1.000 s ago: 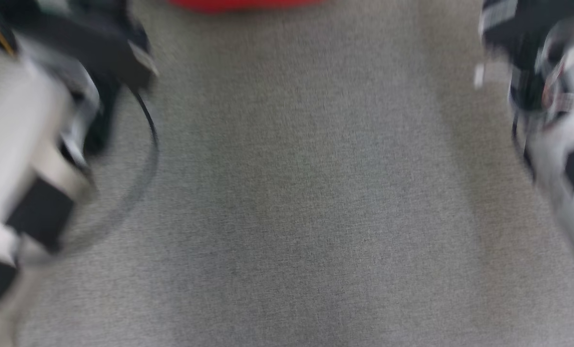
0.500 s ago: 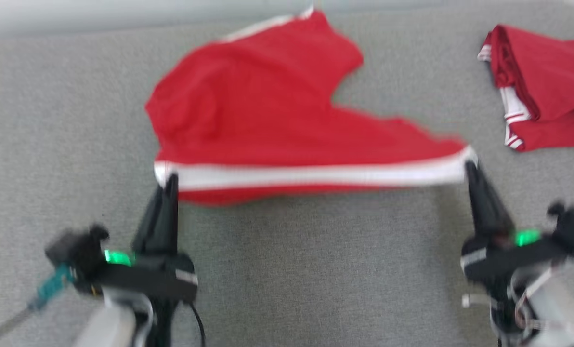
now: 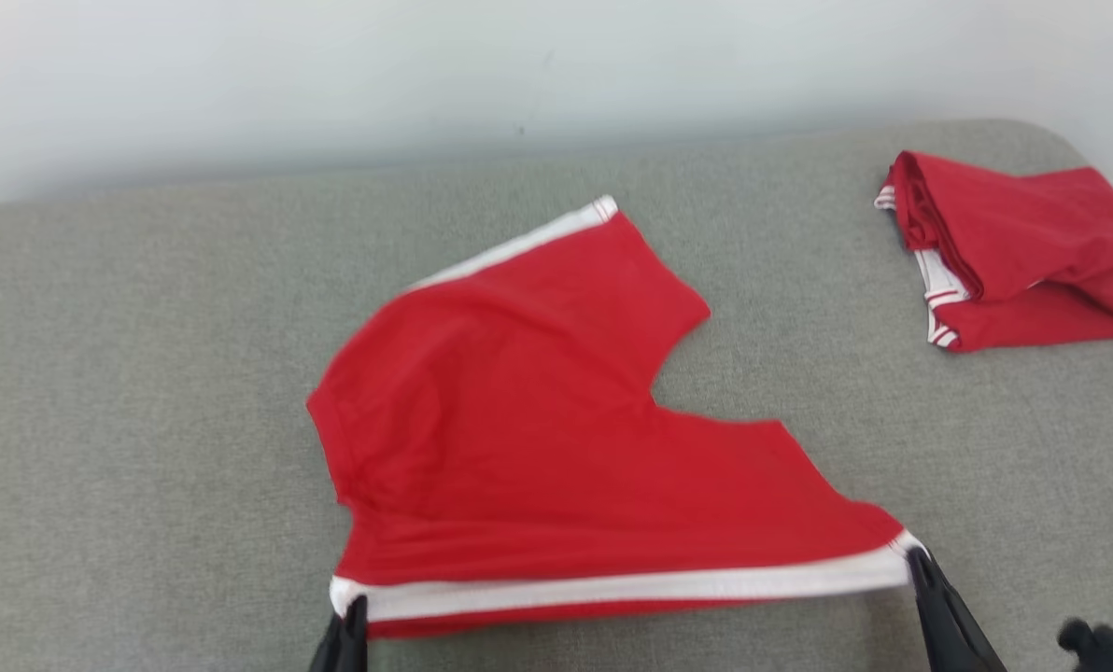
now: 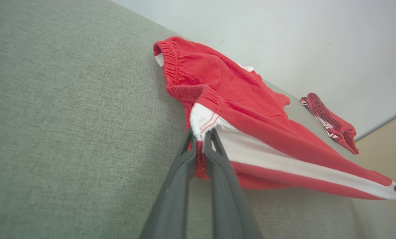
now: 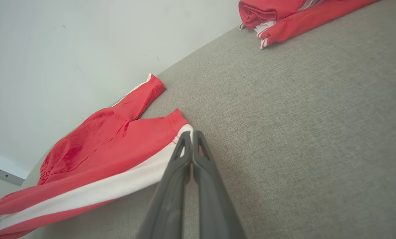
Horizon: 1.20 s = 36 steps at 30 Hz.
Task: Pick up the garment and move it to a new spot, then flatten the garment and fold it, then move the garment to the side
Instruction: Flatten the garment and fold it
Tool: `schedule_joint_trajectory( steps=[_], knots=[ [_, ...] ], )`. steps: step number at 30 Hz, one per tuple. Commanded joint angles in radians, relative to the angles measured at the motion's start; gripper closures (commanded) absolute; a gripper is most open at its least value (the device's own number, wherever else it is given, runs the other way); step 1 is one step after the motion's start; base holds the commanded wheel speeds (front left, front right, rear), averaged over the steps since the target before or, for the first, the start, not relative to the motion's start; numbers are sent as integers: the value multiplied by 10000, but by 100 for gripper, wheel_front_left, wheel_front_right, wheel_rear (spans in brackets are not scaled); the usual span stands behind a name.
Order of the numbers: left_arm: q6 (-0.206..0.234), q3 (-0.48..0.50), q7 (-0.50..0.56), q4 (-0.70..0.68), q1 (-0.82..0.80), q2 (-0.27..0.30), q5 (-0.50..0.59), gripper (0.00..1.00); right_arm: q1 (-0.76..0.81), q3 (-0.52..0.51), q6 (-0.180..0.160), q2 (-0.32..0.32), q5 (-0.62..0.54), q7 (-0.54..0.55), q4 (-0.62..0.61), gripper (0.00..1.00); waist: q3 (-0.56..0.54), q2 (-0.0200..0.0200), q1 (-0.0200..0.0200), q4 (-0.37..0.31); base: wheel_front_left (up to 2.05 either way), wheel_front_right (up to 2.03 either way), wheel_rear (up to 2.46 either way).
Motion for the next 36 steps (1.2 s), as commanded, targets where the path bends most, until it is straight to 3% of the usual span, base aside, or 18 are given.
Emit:
schedule_joint_trajectory(
  steps=[1, 12, 20, 28, 36],
  knots=[
    [55, 326, -58, 47, 244, 83, 171, 100, 268, -441, -82, -36, -24, -21, -64, 100, -189, 3, 2, 81, 0, 0, 0],
    [-57, 124, -57, -722, 129, -181, 830, 100, 209, -1174, -81, 202, -450, 507, -1063, 100, -60, 3, 2, 456, 0, 0, 0],
    [-75, -635, -47, -1137, -776, -218, 1468, 100, -1145, -1205, -61, -22, -647, 1160, -1008, 100, 155, 3, 2, 1112, 0, 0, 0],
    [-76, -409, -47, -748, -2447, -146, 1444, 100, -3661, -708, -61, -434, -927, 1740, 290, 100, 708, 3, 2, 1441, 0, 0, 0],
    [-77, -616, -47, 310, -4039, 89, 1130, 100, -6749, 491, -60, -701, -1255, 2025, 2528, 100, 1363, 3, 2, 1570, 0, 0, 0]
  ],
)
